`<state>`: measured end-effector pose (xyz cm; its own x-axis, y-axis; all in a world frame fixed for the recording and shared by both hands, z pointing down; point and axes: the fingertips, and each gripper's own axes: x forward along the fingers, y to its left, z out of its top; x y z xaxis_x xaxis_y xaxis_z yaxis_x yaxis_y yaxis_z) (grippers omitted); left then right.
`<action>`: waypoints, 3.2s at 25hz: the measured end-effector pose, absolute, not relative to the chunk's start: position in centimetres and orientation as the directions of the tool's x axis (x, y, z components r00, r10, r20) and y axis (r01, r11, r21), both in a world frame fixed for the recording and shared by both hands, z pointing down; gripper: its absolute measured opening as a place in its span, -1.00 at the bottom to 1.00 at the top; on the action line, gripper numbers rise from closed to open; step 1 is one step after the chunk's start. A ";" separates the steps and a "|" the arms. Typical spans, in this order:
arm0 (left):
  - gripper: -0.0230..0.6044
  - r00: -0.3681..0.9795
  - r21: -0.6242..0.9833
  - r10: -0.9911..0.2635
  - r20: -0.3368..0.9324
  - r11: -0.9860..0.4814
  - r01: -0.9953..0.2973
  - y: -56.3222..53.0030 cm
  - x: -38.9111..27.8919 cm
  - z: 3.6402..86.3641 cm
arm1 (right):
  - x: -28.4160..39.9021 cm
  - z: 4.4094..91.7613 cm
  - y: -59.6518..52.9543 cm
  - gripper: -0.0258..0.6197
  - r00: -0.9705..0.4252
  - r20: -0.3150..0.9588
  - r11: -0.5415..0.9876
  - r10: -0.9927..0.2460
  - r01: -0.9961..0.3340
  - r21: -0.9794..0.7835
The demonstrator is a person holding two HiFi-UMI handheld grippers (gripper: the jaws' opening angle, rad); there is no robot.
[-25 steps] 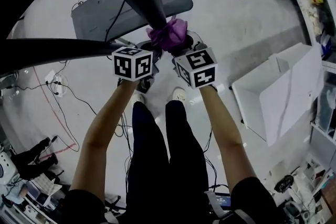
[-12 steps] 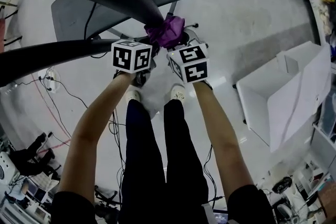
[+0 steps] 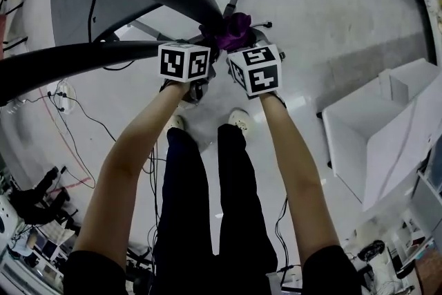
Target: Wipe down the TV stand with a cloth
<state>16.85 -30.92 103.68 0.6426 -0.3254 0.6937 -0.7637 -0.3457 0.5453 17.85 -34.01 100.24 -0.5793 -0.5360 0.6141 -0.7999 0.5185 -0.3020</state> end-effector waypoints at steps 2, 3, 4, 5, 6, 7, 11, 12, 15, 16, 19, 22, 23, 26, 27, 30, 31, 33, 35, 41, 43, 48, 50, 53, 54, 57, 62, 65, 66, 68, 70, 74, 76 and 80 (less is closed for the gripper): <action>-0.91 0.641 0.548 -0.320 0.697 -0.337 -0.765 -31.0 17.0 105.7 | 18.0 102.3 -34.1 -0.72 -0.577 0.622 0.518 -0.528 -0.800 -0.303; -0.91 0.640 0.547 -0.316 0.701 -0.339 -0.766 -30.9 17.1 106.8 | 18.1 103.5 -34.1 -0.72 -0.578 0.627 0.516 -0.523 -0.800 -0.306; -0.91 0.638 0.543 -0.310 0.705 -0.343 -0.766 -30.9 17.1 107.9 | 18.1 104.6 -34.1 -0.72 -0.577 0.632 0.515 -0.518 -0.800 -0.309; -0.91 0.638 0.540 -0.304 0.708 -0.350 -0.766 -30.8 17.1 109.0 | 18.2 105.7 -34.0 -0.72 -0.575 0.638 0.513 -0.513 -0.801 -0.310; -0.91 0.639 0.538 -0.298 0.710 -0.356 -0.764 -30.8 17.1 110.1 | 18.1 106.8 -34.0 -0.72 -0.570 0.645 0.512 -0.509 -0.803 -0.306; -0.91 0.640 0.540 -0.292 0.710 -0.358 -0.762 -30.8 17.1 111.2 | 18.1 107.9 -34.0 -0.72 -0.565 0.651 0.511 -0.507 -0.805 -0.301; -0.91 0.646 0.559 -0.282 0.710 -0.332 -0.760 -30.7 17.2 116.0 | 18.2 112.7 -34.1 -0.72 -0.546 0.676 0.506 -0.496 -0.814 -0.286; -0.91 0.644 0.559 -0.278 0.712 -0.330 -0.761 -30.7 17.2 117.2 | 18.3 114.0 -34.2 -0.72 -0.540 0.682 0.502 -0.493 -0.817 -0.284; -0.91 0.639 0.552 -0.261 0.724 -0.336 -0.763 -30.8 17.3 120.8 | 18.4 117.7 -34.3 -0.72 -0.517 0.707 0.495 -0.483 -0.827 -0.267; -0.91 0.640 0.554 -0.256 0.725 -0.336 -0.762 -30.9 17.3 121.8 | 18.4 118.7 -34.4 -0.72 -0.511 0.714 0.496 -0.479 -0.828 -0.260; -0.91 0.648 0.569 -0.234 0.725 -0.329 -0.754 -31.0 17.4 124.5 | 18.6 121.7 -34.5 -0.72 -0.493 0.733 0.513 -0.469 -0.827 -0.228; -0.91 0.641 0.559 -0.221 0.735 -0.337 -0.757 -30.9 17.6 126.6 | 18.7 123.9 -34.7 -0.72 -0.481 0.751 0.518 -0.452 -0.827 -0.218; -0.91 0.637 0.555 -0.223 0.738 -0.336 -0.761 -30.9 17.7 127.2 | 18.8 124.4 -34.8 -0.72 -0.478 0.756 0.518 -0.448 -0.828 -0.217; -0.91 0.634 0.559 -0.231 0.738 -0.318 -0.766 -31.0 18.1 128.7 | 18.8 125.5 -34.8 -0.72 -0.473 0.765 0.519 -0.438 -0.827 -0.214; -0.91 0.637 0.563 -0.232 0.735 -0.313 -0.765 -30.9 18.2 129.0 | 18.8 125.9 -34.8 -0.72 -0.471 0.766 0.518 -0.438 -0.828 -0.213; -0.91 0.639 0.571 -0.236 0.732 -0.297 -0.765 -30.7 18.0 129.2 | 19.2 126.4 -34.8 -0.72 -0.465 0.768 0.504 -0.440 -0.836 -0.217; -0.91 0.634 0.570 -0.236 0.736 -0.288 -0.769 -30.5 17.8 128.9 | 19.2 126.1 -34.6 -0.72 -0.464 0.771 0.498 -0.435 -0.838 -0.223; -0.91 0.624 0.564 -0.232 0.746 -0.278 -0.778 -29.6 17.5 127.6 | 19.2 124.9 -33.7 -0.72 -0.467 0.777 0.496 -0.422 -0.836 -0.233; -0.91 0.617 0.550 -0.224 0.755 -0.297 -0.781 -28.3 17.3 125.3 | 19.3 122.7 -32.4 -0.72 -0.474 0.775 0.495 -0.417 -0.834 -0.244; -0.91 0.633 0.539 -0.249 0.733 -0.356 -0.764 -26.1 17.4 114.1 | 20.0 111.9 -29.6 -0.72 -0.507 0.703 0.430 -0.499 -0.849 -0.308; -0.91 0.658 0.556 -0.271 0.703 -0.369 -0.745 -25.9 18.0 109.2 | 20.3 107.0 -29.3 -0.72 -0.516 0.656 0.398 -0.551 -0.853 -0.336; -0.91 0.720 0.565 -0.337 0.606 -0.455 -0.688 -26.5 20.9 96.6 | 22.0 94.6 -30.4 -0.72 -0.515 0.538 0.361 -0.667 -0.856 -0.371; -0.91 0.733 0.559 -0.365 0.574 -0.480 -0.677 -26.8 22.3 91.5 | 22.9 89.3 -30.8 -0.72 -0.515 0.481 0.354 -0.710 -0.851 -0.388; -0.91 0.743 0.546 -0.391 0.543 -0.508 -0.666 -25.7 23.1 84.0 | 23.3 81.2 -29.8 -0.72 -0.509 0.405 0.345 -0.760 -0.844 -0.411; -0.91 0.748 0.540 -0.401 0.529 -0.520 -0.661 -25.3 23.1 81.5 | 23.1 78.4 -29.4 -0.72 -0.510 0.377 0.349 -0.773 -0.839 -0.418; -0.91 0.764 0.507 -0.439 0.473 -0.574 -0.644 -24.9 23.6 74.0 | 22.5 69.8 -28.7 -0.72 -0.521 0.288 0.388 -0.804 -0.825 -0.411; -0.91 0.769 0.441 -0.516 0.378 -0.630 -0.639 -23.9 23.0 62.6 | 21.3 58.0 -26.8 -0.72 -0.552 0.181 0.465 -0.814 -0.806 -0.367; -0.91 0.754 0.415 -0.572 0.323 -0.631 -0.656 -22.1 21.5 57.1 | 20.3 52.5 -24.7 -0.72 -0.597 0.129 0.529 -0.792 -0.776 -0.344; -0.91 0.743 0.407 -0.592 0.311 -0.624 -0.667 -21.5 20.8 55.7 | 20.0 51.0 -24.1 -0.72 -0.609 0.116 0.546 -0.785 -0.768 -0.335; -0.91 0.713 0.386 -0.634 0.299 -0.603 -0.698 -20.5 19.3 53.4 | 19.3 48.5 -22.9 -0.72 -0.624 0.101 0.567 -0.775 -0.756 -0.327; -0.91 0.677 0.363 -0.674 0.296 -0.576 -0.733 -19.6 17.4 51.7 | 18.7 46.3 -21.9 -0.72 -0.636 0.091 0.580 -0.766 -0.746 -0.326; -0.91 0.602 0.337 -0.751 0.270 -0.512 -0.790 -17.4 13.2 48.6 | 16.8 42.5 -19.3 -0.72 -0.688 0.052 0.639 -0.724 -0.697 -0.326; -0.91 0.563 0.316 -0.787 0.252 -0.483 -0.816 -16.1 11.1 47.5 | 15.9 41.4 -18.0 -0.72 -0.716 0.025 0.665 -0.698 -0.661 -0.349; -0.91 0.470 0.242 -0.854 0.223 -0.419 -0.875 -14.0 7.3 45.0 | 14.5 39.3 -16.5 -0.72 -0.756 -0.005 0.714 -0.654 -0.615 -0.334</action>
